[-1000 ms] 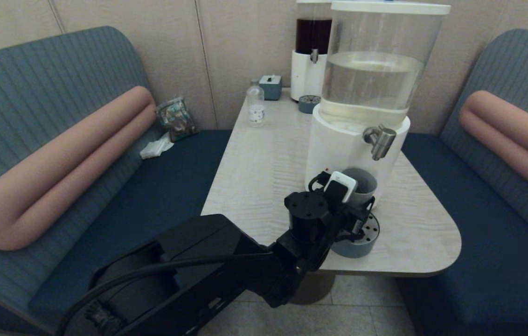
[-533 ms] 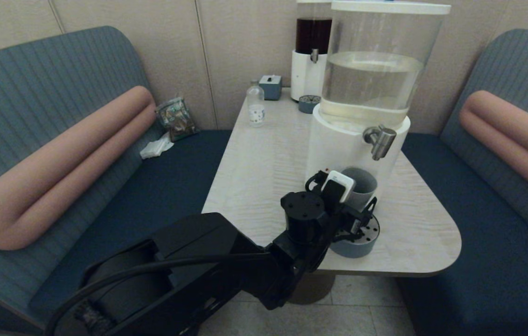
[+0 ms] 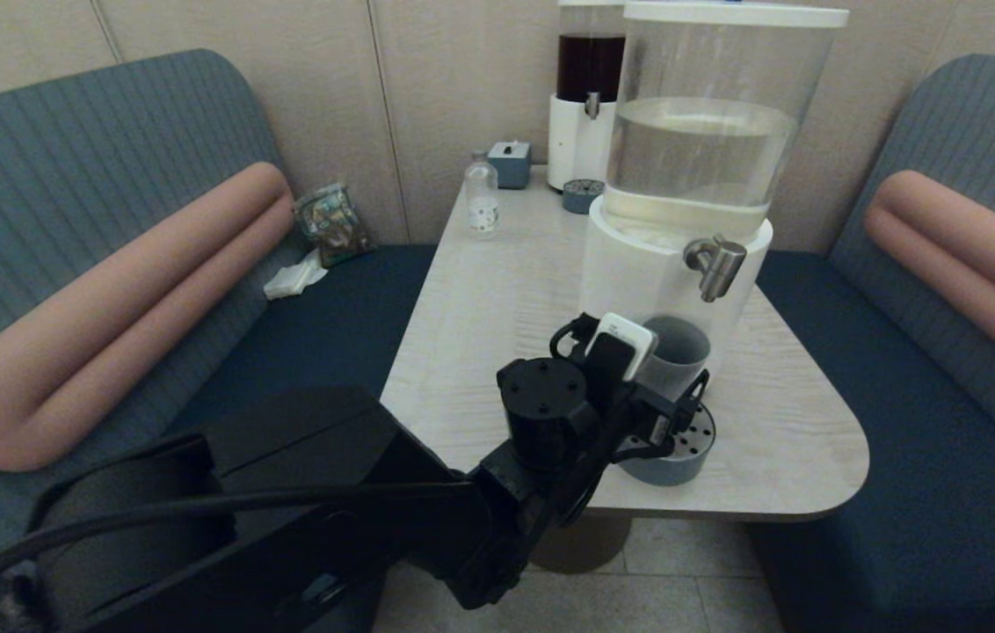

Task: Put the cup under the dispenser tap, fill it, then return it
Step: Place it under the water dispenser, then turn on the faucet

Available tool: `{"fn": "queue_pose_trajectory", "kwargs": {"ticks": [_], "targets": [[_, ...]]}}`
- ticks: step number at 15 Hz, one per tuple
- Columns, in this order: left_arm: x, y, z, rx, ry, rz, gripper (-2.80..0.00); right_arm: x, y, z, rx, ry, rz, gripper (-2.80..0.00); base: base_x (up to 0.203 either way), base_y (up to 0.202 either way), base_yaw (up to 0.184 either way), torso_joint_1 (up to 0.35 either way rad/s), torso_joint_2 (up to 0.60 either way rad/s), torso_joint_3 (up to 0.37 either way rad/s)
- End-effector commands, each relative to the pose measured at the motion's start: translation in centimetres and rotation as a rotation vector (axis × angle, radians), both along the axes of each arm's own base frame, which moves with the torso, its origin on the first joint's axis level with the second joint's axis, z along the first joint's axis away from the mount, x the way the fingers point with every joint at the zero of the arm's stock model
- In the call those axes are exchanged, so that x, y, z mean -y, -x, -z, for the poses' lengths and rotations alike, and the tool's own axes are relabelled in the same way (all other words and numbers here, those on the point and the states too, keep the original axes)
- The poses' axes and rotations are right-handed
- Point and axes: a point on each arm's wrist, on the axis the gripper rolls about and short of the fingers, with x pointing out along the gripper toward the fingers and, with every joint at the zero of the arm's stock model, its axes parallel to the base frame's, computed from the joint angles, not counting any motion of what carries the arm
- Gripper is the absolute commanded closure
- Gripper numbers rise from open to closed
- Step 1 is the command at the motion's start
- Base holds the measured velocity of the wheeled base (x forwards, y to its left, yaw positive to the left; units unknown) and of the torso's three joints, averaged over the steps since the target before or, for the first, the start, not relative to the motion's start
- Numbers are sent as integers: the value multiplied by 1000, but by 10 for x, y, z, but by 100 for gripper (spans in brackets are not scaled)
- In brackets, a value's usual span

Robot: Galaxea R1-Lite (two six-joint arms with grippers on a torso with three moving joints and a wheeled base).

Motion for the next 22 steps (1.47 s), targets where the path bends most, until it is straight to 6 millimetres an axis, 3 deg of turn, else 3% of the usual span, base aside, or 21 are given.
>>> {"fn": "queue_pose_trajectory", "kwargs": {"ticks": [1,6,12,13,14,19,22], "targets": [[-9,13,-20,22,27,7,-280,0,0,0,0,0,0,0,0,0,0,0,0,0],[-41,52,-53,43,65,-4,-280,0,0,0,1,0,0,0,0,0,0,0,0,0],[-109,105,-98,81,135,-58,-280,0,0,0,0,0,0,0,0,0,0,0,0,0],[-121,113,-104,88,147,-72,-38,0,0,0,2,0,0,0,0,0,0,0,0,0],[-133,121,-109,94,157,-82,0,0,0,0,0,0,1,0,0,0,0,0,0,0],[-183,153,-135,129,205,-158,0,0,0,0,0,0,0,0,0,0,0,0,0,0],[-222,165,-152,134,202,-273,0,0,0,0,0,0,0,0,0,0,0,0,0,0]]}}
